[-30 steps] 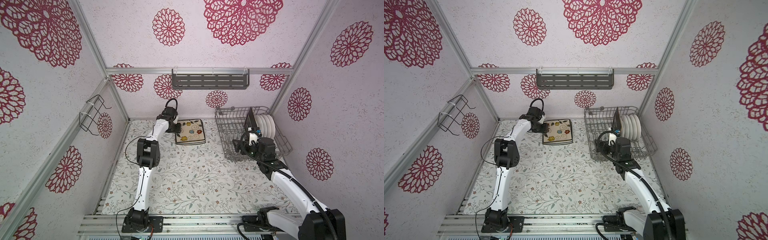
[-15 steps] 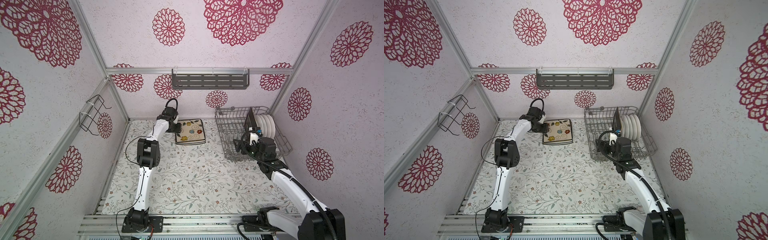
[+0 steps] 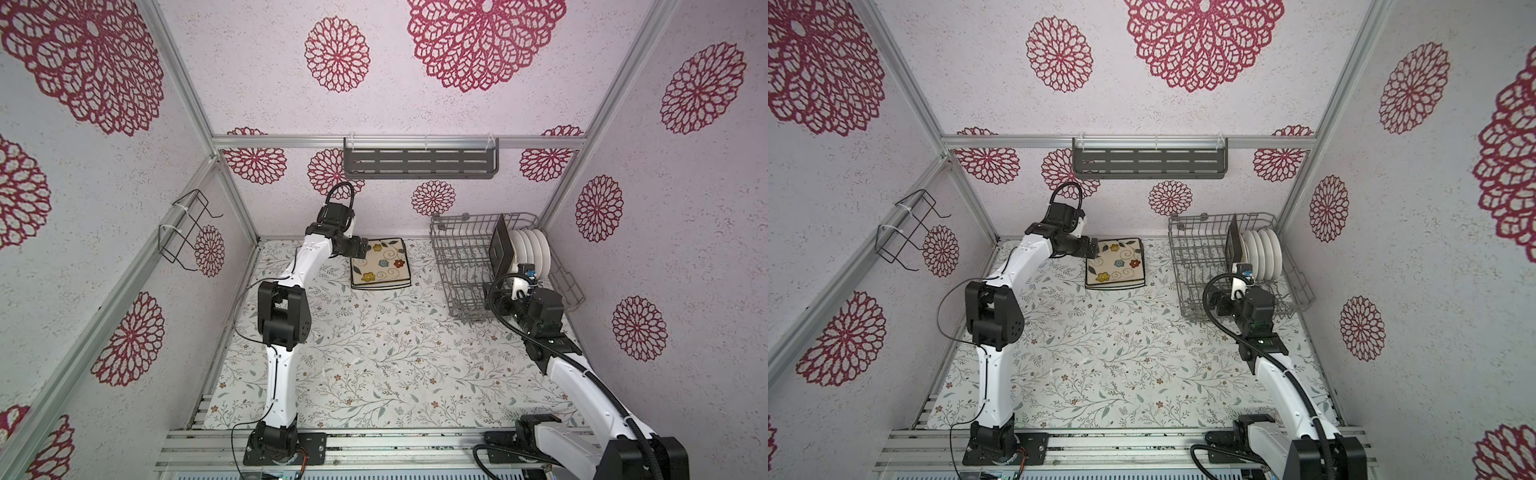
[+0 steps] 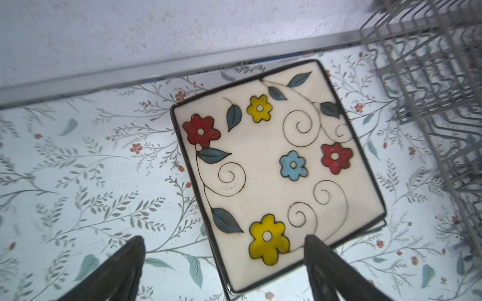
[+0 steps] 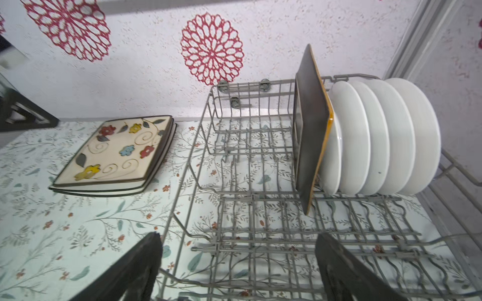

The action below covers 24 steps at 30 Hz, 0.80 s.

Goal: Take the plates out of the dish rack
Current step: 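Open the left gripper and lift it off the flower-patterned plate, then move the right gripper to the dark square plate in the rack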

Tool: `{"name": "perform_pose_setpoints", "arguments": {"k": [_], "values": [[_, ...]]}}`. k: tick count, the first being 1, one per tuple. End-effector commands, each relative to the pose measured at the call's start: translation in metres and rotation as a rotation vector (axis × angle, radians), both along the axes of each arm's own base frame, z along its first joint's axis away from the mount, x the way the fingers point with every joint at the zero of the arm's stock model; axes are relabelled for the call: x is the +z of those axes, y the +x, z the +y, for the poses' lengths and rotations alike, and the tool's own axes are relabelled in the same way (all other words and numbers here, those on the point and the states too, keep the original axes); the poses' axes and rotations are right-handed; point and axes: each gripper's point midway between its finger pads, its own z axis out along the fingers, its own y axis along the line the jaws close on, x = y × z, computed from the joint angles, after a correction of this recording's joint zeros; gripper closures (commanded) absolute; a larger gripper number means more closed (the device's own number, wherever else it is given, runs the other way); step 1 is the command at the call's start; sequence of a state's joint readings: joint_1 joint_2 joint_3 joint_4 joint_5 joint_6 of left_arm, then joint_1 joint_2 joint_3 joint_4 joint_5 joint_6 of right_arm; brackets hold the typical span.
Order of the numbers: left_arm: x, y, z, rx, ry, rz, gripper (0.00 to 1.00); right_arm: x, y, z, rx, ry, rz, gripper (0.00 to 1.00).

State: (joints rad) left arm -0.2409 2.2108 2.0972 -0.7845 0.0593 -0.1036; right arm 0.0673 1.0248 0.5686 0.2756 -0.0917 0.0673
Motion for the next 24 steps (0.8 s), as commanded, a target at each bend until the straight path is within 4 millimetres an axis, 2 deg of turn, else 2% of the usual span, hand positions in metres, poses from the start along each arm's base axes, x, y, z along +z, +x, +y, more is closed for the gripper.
{"name": "perform_pose_setpoints", "arguments": {"k": [1,5,6,7,10,15,21,24], "values": [[0.032,-0.011,0.000,-0.012,0.043,-0.076,0.03,0.028,0.011,-0.007,0.011,-0.054,-0.150,0.04],[0.060,-0.034,-0.001,-0.010,0.045,-0.139,0.03,0.025,0.014,-0.010,0.033,-0.090,-0.210,0.04],[0.080,-0.043,-0.001,-0.009,0.043,-0.184,0.03,0.023,0.015,-0.011,0.031,-0.097,-0.228,0.04],[0.087,-0.049,-0.001,-0.009,0.047,-0.207,0.03,0.021,0.016,-0.012,0.031,-0.101,-0.239,0.04],[0.111,-0.070,0.000,-0.020,0.037,-0.270,0.03,0.016,0.021,-0.014,0.034,-0.097,-0.269,0.10],[0.145,-0.105,0.002,-0.058,-0.005,-0.384,0.03,0.004,0.033,-0.012,0.047,-0.099,-0.288,0.14],[0.170,-0.147,0.004,-0.124,-0.051,-0.530,0.03,-0.004,0.048,-0.017,0.036,-0.104,-0.314,0.16],[0.175,-0.169,0.005,-0.152,-0.072,-0.593,0.03,-0.008,0.058,-0.021,0.032,-0.102,-0.314,0.16]]}}
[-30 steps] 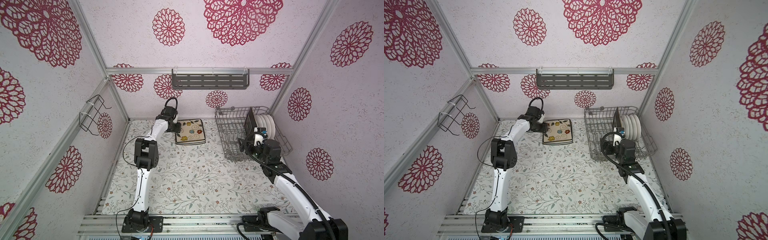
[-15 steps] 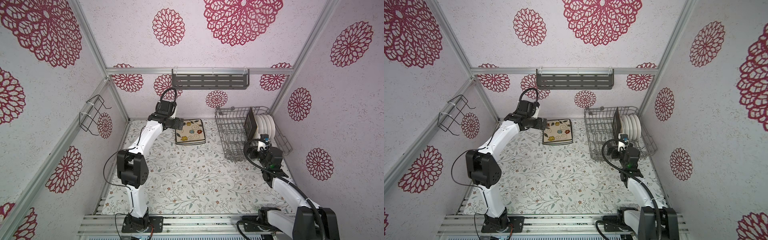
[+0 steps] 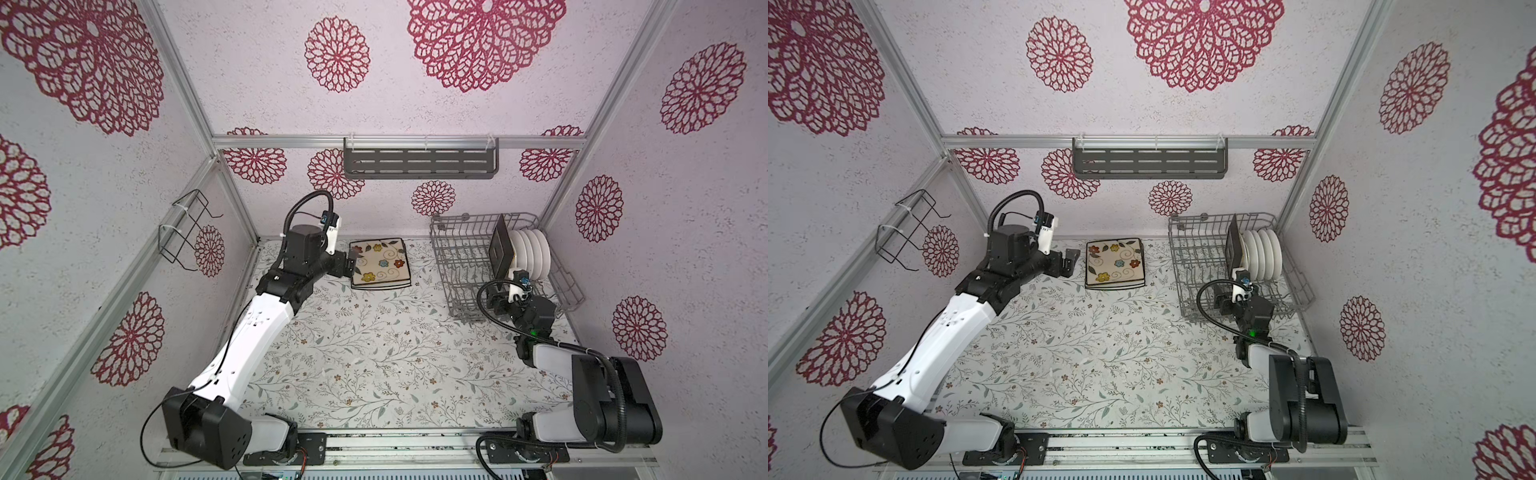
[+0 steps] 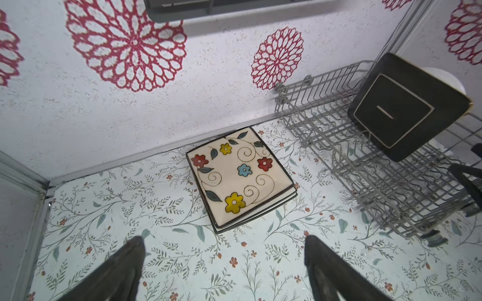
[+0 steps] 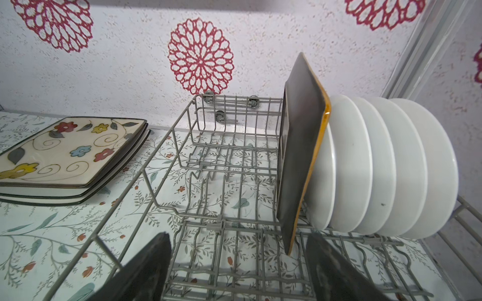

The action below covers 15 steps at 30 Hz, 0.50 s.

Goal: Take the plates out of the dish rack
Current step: 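Move the right gripper to the dark square plate in the rack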

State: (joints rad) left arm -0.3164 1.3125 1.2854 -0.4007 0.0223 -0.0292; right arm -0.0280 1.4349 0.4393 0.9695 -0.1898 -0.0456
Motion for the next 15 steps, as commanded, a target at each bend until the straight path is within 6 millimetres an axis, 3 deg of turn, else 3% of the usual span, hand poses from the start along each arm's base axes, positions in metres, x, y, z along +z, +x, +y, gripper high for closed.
{"name": "perform_pose_setpoints", "arguments": {"k": [1,8,15], "values": [[0.020,-0.015,-0.007,-0.073,-0.013,-0.133,0.03,0.036,0.014,-0.003,0.010,-0.015,-0.143,0.17],[0.016,-0.045,-0.002,-0.107,0.011,-0.156,0.03,0.027,0.034,-0.007,0.025,-0.013,-0.137,0.19],[0.000,-0.048,0.008,-0.064,0.052,-0.078,0.03,0.021,0.050,-0.009,0.024,0.000,-0.121,0.24]]}}
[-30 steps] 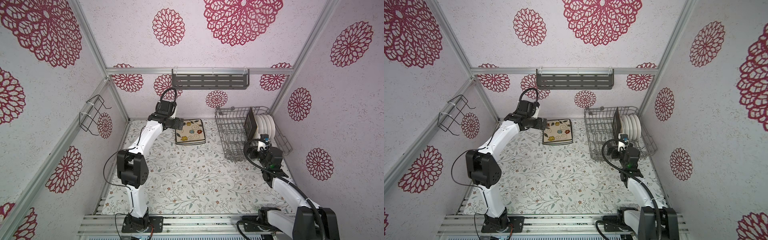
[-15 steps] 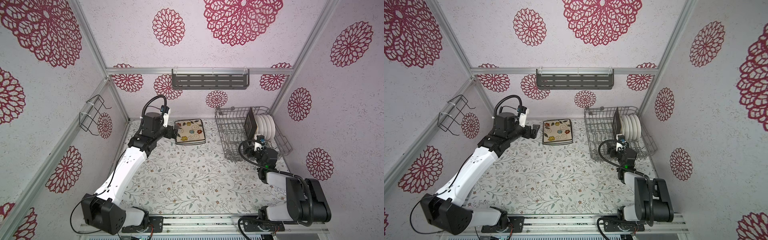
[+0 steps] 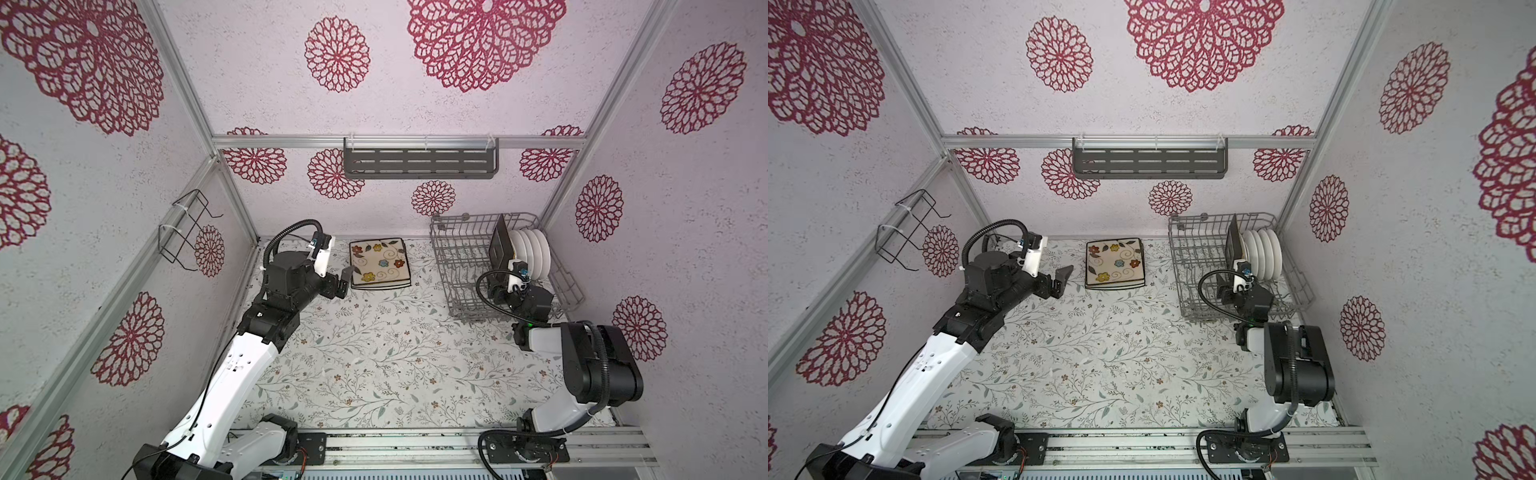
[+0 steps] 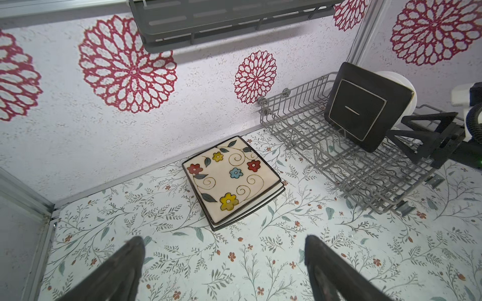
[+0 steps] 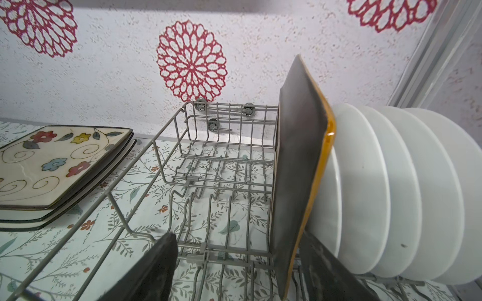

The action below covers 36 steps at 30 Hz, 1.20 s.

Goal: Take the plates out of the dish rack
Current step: 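Move the right gripper to the dark square plate in the rack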

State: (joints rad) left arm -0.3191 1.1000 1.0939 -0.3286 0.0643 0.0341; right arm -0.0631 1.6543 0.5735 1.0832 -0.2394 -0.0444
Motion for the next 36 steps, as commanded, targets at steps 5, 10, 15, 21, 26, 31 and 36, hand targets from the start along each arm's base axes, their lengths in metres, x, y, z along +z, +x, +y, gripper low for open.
{"name": "perform_pose_setpoints", "arguments": {"k": [5,10,15,21,26,31,36], "values": [[-0.011,-0.008,0.005,0.006,0.056,0.055,0.03,0.023,0.018,-0.002,0.011,-0.012,-0.085,0.27],[-0.014,-0.010,0.007,0.018,0.061,0.069,0.03,0.022,0.028,-0.002,0.026,0.016,-0.074,0.32],[-0.013,-0.010,0.008,0.022,0.060,0.072,0.03,0.020,0.029,-0.001,0.036,0.028,-0.072,0.41],[-0.017,-0.008,0.008,0.027,0.069,0.082,0.03,0.020,0.035,0.000,0.043,0.061,-0.066,0.50],[-0.019,-0.008,0.008,0.029,0.078,0.112,0.03,0.022,0.045,-0.004,0.014,0.098,-0.042,0.50],[-0.023,-0.010,0.011,0.035,0.088,0.129,0.03,0.023,0.054,-0.002,0.032,0.126,-0.030,0.48],[-0.027,-0.007,0.009,0.031,0.086,0.135,0.03,0.026,0.061,-0.001,0.034,0.162,-0.013,0.40]]}}
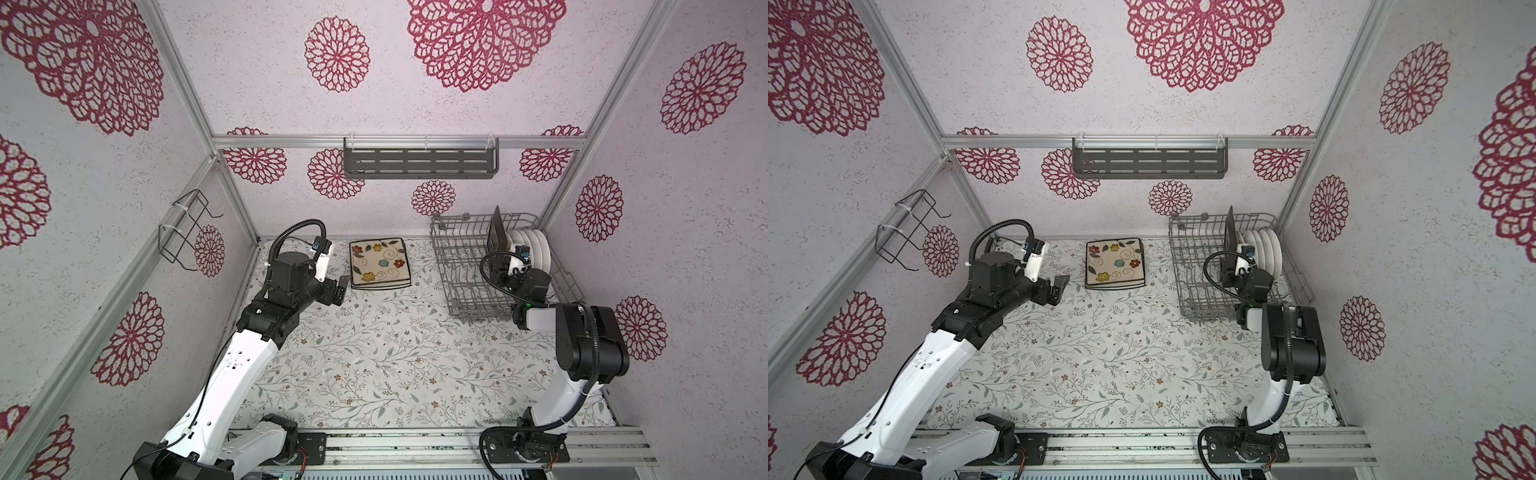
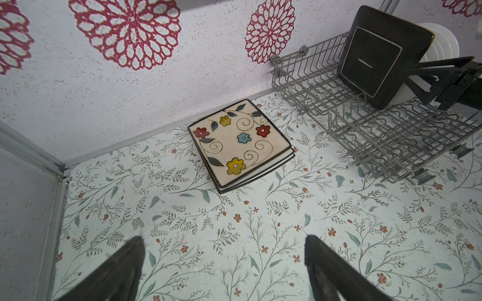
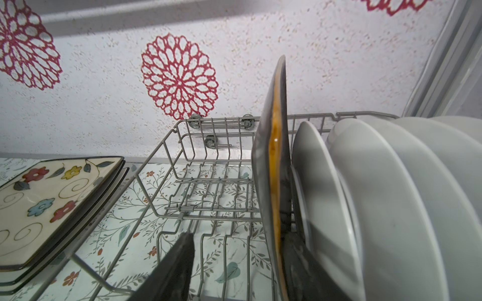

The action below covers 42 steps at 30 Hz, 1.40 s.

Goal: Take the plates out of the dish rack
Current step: 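Move the right gripper to the dark square plate in the rack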

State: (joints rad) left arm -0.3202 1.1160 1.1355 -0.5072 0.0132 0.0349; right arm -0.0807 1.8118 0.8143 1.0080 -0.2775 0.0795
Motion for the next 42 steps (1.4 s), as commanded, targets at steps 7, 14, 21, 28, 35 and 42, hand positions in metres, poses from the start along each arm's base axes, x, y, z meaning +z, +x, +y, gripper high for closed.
{"name": "perform_pose_setpoints", "arguments": {"k": [7,14,21,28,35,42], "values": [[-0.006,0.006,-0.006,-0.028,0.024,0.008,0.03,0.016,0.011,0.004,0.004,0.006,0.021,0.39],[-0.010,0.010,-0.007,-0.032,0.030,0.013,0.03,0.015,0.019,0.002,-0.021,-0.020,0.059,0.36],[-0.009,0.011,-0.009,-0.036,0.031,0.016,0.03,0.017,0.034,0.005,-0.024,0.018,0.053,0.41],[-0.011,0.013,-0.008,-0.034,0.042,0.023,0.03,0.014,0.045,0.009,-0.021,0.034,0.059,0.56],[-0.018,0.017,-0.010,-0.038,0.050,0.038,0.03,0.011,0.047,0.010,-0.013,0.029,0.061,0.71],[-0.022,0.019,-0.011,-0.039,0.051,0.044,0.03,0.010,0.048,0.012,-0.001,0.026,0.059,0.82]]}}
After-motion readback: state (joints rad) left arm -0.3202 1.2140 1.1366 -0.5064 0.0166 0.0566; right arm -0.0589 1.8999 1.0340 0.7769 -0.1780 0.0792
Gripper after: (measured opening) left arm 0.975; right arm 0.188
